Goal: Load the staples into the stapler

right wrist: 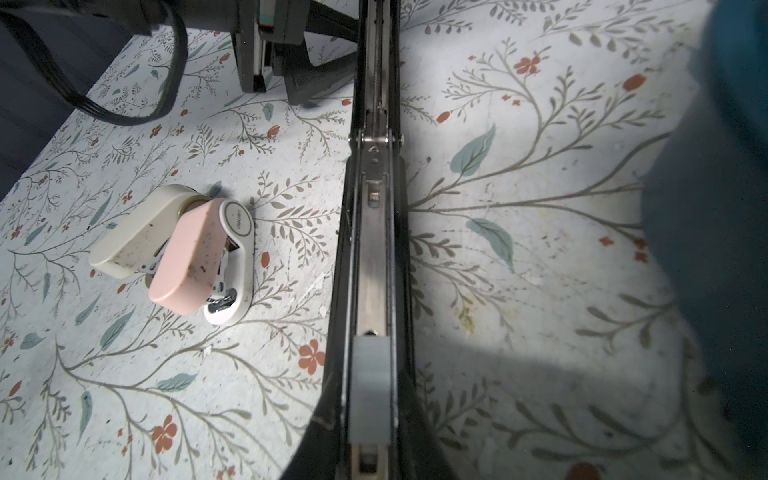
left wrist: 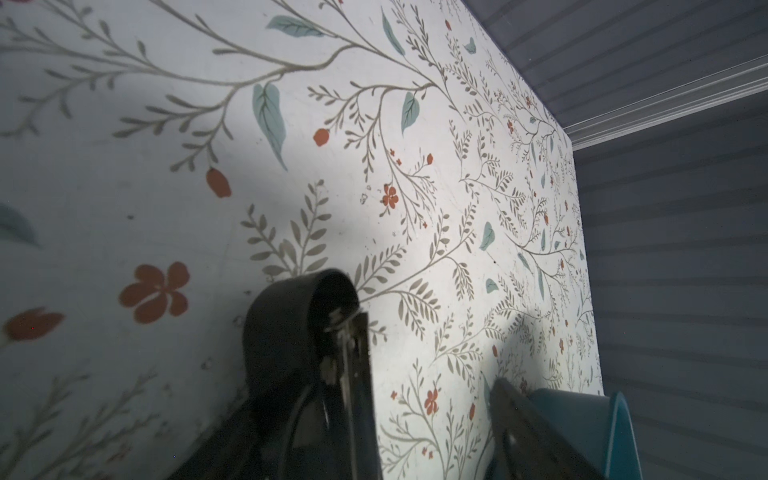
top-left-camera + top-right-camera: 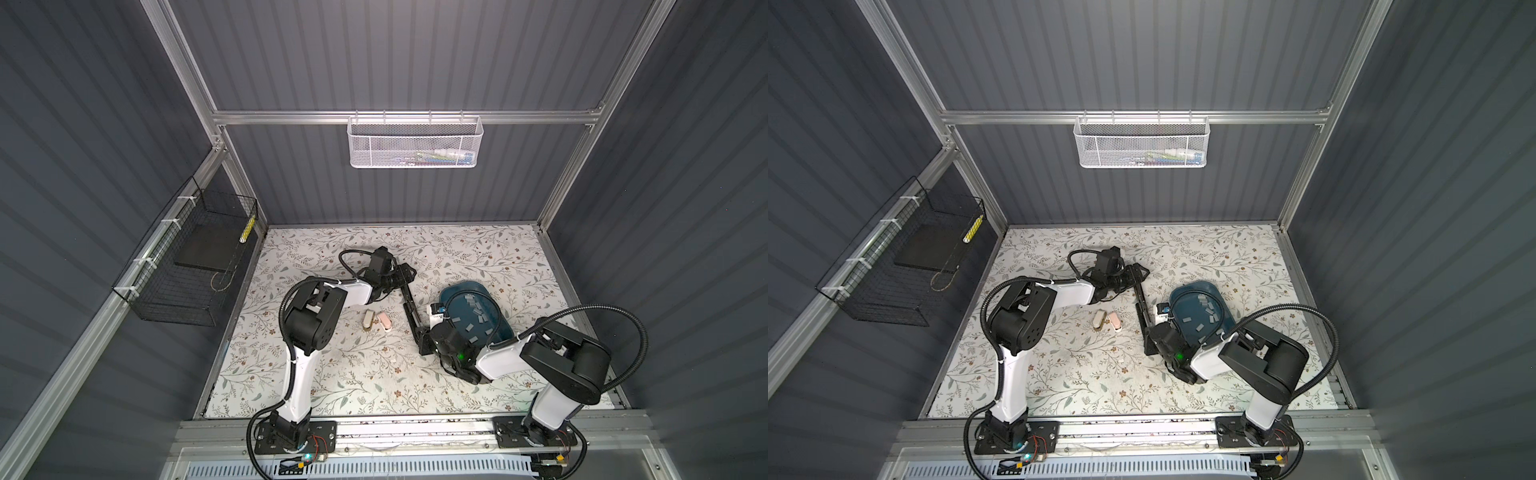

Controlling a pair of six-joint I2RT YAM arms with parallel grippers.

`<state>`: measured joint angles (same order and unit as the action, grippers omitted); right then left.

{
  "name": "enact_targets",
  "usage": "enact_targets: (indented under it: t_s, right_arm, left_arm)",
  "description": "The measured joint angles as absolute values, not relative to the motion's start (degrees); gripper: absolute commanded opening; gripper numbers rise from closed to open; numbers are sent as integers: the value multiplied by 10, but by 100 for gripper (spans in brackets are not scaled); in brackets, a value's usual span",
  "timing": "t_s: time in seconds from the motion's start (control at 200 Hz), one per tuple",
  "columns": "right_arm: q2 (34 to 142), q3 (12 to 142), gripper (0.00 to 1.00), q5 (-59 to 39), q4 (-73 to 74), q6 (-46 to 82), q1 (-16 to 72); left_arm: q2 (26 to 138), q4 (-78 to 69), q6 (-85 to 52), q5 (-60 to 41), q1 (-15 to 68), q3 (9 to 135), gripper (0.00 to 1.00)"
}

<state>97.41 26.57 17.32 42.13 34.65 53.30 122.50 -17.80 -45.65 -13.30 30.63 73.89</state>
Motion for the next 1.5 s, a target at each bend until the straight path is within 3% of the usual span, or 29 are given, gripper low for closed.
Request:
enact_targets:
  t_s: [0.215,0.52,1.006,1.101,1.501]
  right_arm:
    - [980,257,8,211,440,326,554]
    - [985,230,10,227,487,298,571]
    - [997,194,21,237,562,275,582]
    - [997,190,24,234,569,270,582]
    - [992,156,33,232,610,250,586]
  left_arm:
    - [1225,-207,-428,-153,305,713,51]
    - [1188,-304,-397,-189,315,625,49]
    - [1096,-409,-263,-136,381,523,52]
    - [1095,-440,-250,-133,386,507,62]
    - [1091,-585,-200,-149,394,405,81]
